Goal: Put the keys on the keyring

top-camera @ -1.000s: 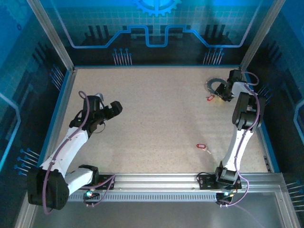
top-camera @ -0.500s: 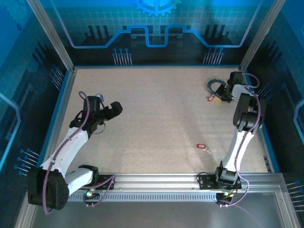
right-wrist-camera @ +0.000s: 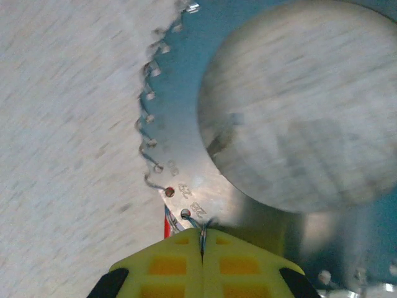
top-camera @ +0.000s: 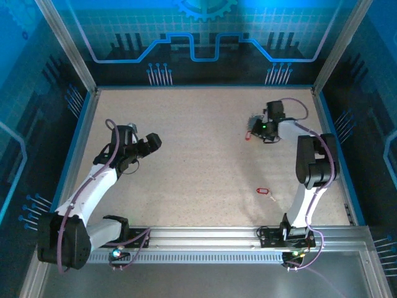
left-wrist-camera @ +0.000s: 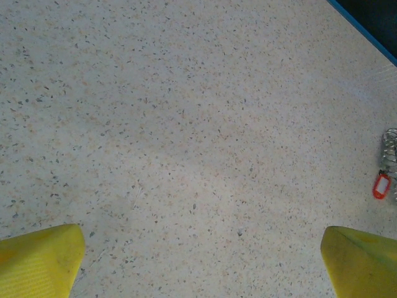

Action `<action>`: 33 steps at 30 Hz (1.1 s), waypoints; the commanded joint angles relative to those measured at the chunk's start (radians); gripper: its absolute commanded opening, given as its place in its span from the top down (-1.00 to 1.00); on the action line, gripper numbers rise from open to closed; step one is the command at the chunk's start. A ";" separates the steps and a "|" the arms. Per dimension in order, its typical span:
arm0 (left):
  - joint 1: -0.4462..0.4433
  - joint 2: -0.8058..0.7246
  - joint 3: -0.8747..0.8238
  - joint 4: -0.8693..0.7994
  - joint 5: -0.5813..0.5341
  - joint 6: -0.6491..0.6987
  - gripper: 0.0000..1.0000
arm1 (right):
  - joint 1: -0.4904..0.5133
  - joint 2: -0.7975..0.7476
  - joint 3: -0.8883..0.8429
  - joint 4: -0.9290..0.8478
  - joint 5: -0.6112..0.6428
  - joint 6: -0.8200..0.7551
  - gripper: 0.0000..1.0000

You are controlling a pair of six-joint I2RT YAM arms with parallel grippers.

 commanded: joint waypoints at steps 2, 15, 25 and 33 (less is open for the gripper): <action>-0.007 0.003 -0.026 0.033 0.027 -0.009 -0.98 | 0.173 -0.035 -0.024 0.014 0.011 0.014 1.00; -0.036 0.080 -0.021 0.082 0.062 -0.018 -0.98 | 0.574 -0.003 -0.005 0.026 -0.008 0.024 0.97; -0.118 0.085 -0.036 0.151 0.100 0.078 -0.98 | 0.570 -0.156 -0.124 0.055 -0.048 -0.100 0.60; -0.241 0.087 -0.078 0.225 0.091 0.189 -0.95 | 0.455 -0.292 -0.255 -0.022 0.032 -0.146 0.62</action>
